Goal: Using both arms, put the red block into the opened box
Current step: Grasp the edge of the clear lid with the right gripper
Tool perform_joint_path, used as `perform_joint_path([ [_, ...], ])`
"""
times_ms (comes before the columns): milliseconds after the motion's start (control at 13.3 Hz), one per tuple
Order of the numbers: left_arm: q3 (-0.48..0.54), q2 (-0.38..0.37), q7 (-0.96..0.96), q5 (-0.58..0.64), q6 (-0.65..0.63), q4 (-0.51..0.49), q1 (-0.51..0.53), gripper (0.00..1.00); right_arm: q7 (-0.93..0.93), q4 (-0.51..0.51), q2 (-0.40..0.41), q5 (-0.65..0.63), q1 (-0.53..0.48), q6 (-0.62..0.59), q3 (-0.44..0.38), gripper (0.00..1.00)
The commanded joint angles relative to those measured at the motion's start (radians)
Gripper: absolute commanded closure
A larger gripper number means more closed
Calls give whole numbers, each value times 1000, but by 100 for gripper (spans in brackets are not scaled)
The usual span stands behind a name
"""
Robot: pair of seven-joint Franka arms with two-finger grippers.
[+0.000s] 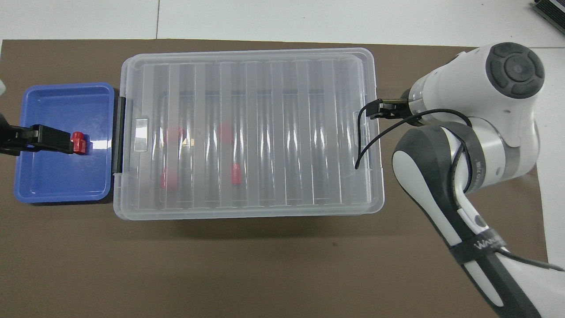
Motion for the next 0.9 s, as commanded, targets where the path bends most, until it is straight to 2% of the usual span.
perform_joint_path([
  [0, 10, -19, -3, 0, 2, -17, -6, 0, 14, -63, -26, -31, 14, 14, 2, 2],
  [225, 10, -19, -3, 0, 2, -17, -6, 0, 7, -114, -52, -39, 16, 15, 2, 2],
  [600, 10, -19, -3, 0, 2, -17, -6, 0, -14, -105, -51, -85, -1, -17, 2, 1],
  [825, 10, -19, -3, 0, 2, -17, -6, 0, -101, -102, -54, -86, -18, -49, -4, 0],
])
